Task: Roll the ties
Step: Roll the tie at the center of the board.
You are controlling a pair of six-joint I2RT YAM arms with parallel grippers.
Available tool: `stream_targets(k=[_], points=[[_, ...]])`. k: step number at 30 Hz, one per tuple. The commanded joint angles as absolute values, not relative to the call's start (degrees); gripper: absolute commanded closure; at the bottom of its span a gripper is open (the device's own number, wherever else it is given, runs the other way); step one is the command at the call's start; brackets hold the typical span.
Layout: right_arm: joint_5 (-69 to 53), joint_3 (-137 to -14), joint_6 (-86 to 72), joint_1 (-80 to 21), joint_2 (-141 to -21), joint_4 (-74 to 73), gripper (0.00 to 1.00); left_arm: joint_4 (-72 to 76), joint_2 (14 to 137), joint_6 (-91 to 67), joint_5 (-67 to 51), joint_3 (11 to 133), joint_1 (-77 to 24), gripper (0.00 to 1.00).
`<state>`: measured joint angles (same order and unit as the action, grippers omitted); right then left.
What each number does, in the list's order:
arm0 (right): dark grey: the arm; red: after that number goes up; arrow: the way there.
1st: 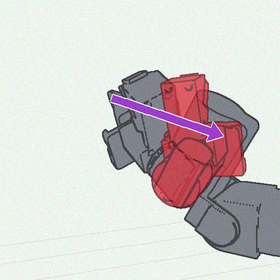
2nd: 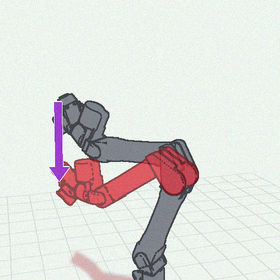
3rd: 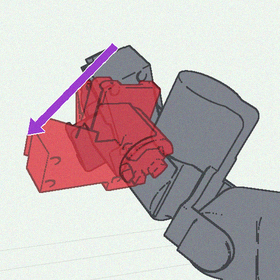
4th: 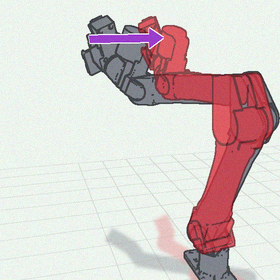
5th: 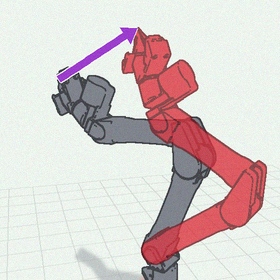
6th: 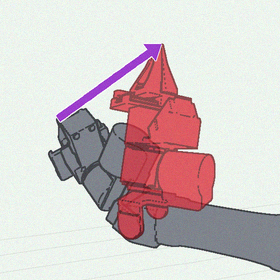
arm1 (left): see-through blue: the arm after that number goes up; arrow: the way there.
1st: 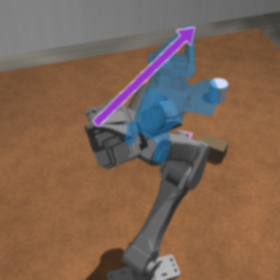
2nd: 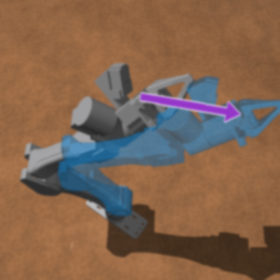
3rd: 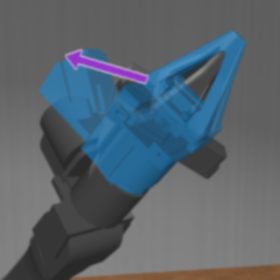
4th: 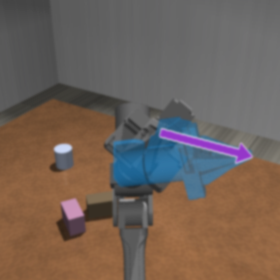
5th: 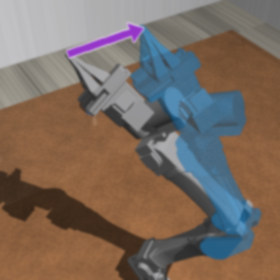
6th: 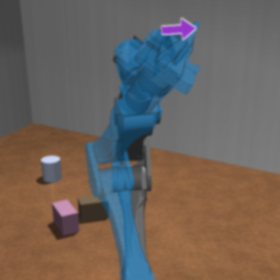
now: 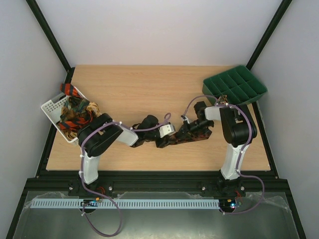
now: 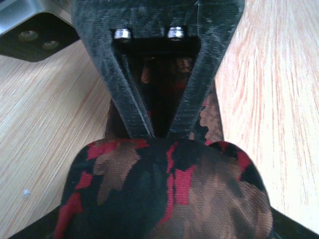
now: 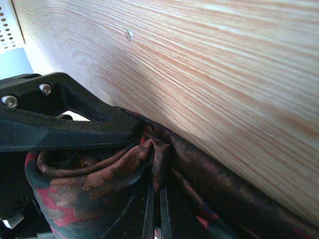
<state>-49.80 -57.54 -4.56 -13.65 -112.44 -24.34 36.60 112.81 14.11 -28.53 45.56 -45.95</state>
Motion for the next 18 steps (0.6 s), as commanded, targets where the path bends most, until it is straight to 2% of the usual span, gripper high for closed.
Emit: stream_targets(k=[1,3,6,13,18], points=[[-37.93,-55.82,-4.96,-14.83,-115.91,-25.27,0.98,34.30,114.24,16.17,-28.19,47.55,-46.88,0.51],[-37.94,-56.09,-4.47,-14.39,-114.72,-25.93,0.92,31.86,113.90,18.98,-27.32,46.52,-46.27,0.62],[-39.24,-56.32,-3.60,-12.97,-111.47,-26.93,0.77,29.01,112.99,22.57,-27.02,43.58,-44.80,0.69],[-48.69,-55.10,-4.75,-12.90,-100.72,-26.40,0.51,25.09,111.91,26.12,-26.31,41.30,-43.68,0.70],[-50.84,-54.46,-7.84,-15.93,-101.29,-23.11,0.48,25.14,112.28,25.26,-27.21,41.82,-43.76,0.68]])
